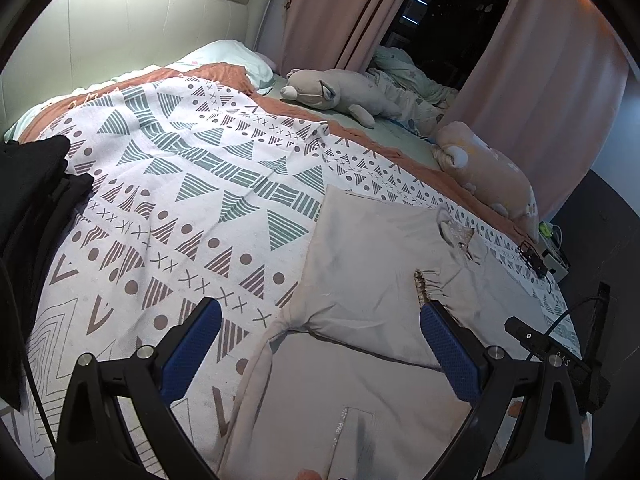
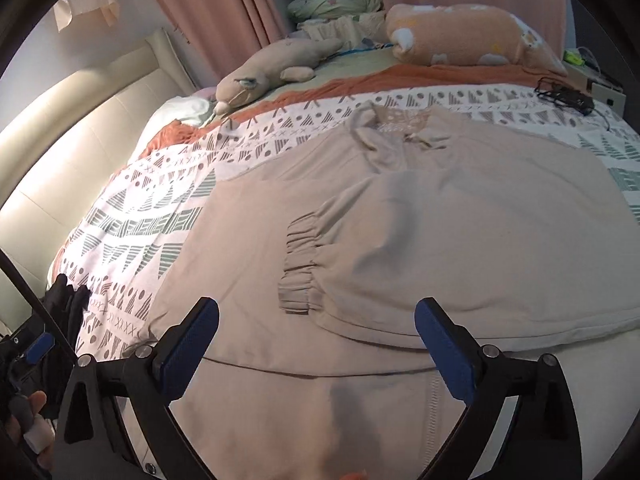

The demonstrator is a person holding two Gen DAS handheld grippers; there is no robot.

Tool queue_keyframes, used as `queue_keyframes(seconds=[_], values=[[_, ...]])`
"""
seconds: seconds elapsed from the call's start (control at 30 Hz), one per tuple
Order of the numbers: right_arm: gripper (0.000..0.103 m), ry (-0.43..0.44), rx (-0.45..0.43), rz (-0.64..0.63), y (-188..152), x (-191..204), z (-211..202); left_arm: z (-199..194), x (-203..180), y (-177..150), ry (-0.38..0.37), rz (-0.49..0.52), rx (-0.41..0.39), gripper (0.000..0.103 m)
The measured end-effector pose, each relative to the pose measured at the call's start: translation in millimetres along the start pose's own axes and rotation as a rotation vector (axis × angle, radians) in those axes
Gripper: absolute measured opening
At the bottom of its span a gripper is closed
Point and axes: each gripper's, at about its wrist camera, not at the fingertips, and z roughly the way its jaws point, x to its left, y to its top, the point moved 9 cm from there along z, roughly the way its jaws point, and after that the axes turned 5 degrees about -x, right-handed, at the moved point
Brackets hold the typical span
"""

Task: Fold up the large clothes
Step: 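Lay the elastic cuff on the jacket body and open the right tool, then move both tools to the hem edge of the beige jacket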

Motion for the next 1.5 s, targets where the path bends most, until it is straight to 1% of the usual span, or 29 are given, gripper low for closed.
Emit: queue_keyframes(seconds=[0.13,0.23,0.37,0.43,0.57,0.67,0.73,0.9,1.13,1.2,1.3,1.33,1.37,1.47,1.5], values=[[0.098,-0.017,-0.023,-0.005,0.5,3.5,-18.8,-10.9,-15.8,-0.9,0.02,0.059,-0.025,0.102],[0.098,-0.048,-0.059,-0.014,-4.9,-3.9,-46.1,-26.4,-28.2,-0.2,0.016,0.101,-0.057,0.102],[0.098,-0.066,-0.103,-0.005,-15.7,-16.8,-87.3,-53.0,-35.3,-2.8,0.0,0.106,-0.097,0.102],[0.098,-0.074,-0.124,0.003,-26.3,-25.3,-110.0,-67.5,-37.1,-10.5,-0.014,0.107,-0.106,0.102],[0.098,-0.151,-0.143,-0.017,-58.8,-46.4,-153.6,-83.0,-40.6,-38.1,-0.018,0.194,-0.049,0.102],[0.098,-0.151,-0.133,0.032,-74.7,-63.9,-183.1,-98.2,-30.9,-53.7,0.007,0.219,-0.028,0.102],[0.098,-0.158,-0.134,0.066,-84.9,-77.6,-203.6,-109.5,-25.1,-60.7,0.004,0.215,-0.024,0.102],[0.098,-0.213,-0.138,0.132,-107.3,-113.3,-254.3,-132.4,-9.6,-80.1,0.011,0.198,0.002,0.102],[0.098,-0.257,-0.128,0.195,-133.4,-148.6,-301.9,-152.4,16.1,-100.1,0.02,0.171,0.024,0.102],[0.098,-0.257,-0.123,0.221,-142.3,-162.0,-311.7,-156.7,26.1,-106.3,0.005,0.14,0.036,0.099],[0.098,-0.263,-0.108,0.253,-157.9,-178.6,-322.6,-155.7,40.4,-120.2,-0.003,0.107,0.074,0.09],[0.098,-0.263,-0.104,0.266,-161.9,-184.9,-325.5,-154.7,44.4,-124.7,-0.007,0.097,0.085,0.085],[0.098,-0.262,-0.099,0.283,-168.2,-189.6,-327.4,-152.6,48.4,-130.9,-0.016,0.079,0.101,0.082],[0.098,-0.271,-0.079,0.333,-184.1,-208.6,-335.5,-145.8,57.3,-147.1,-0.047,0.03,0.137,0.08],[0.097,-0.261,-0.075,0.347,-189.0,-214.6,-337.7,-142.4,60.0,-152.1,-0.052,0.016,0.151,0.079]])
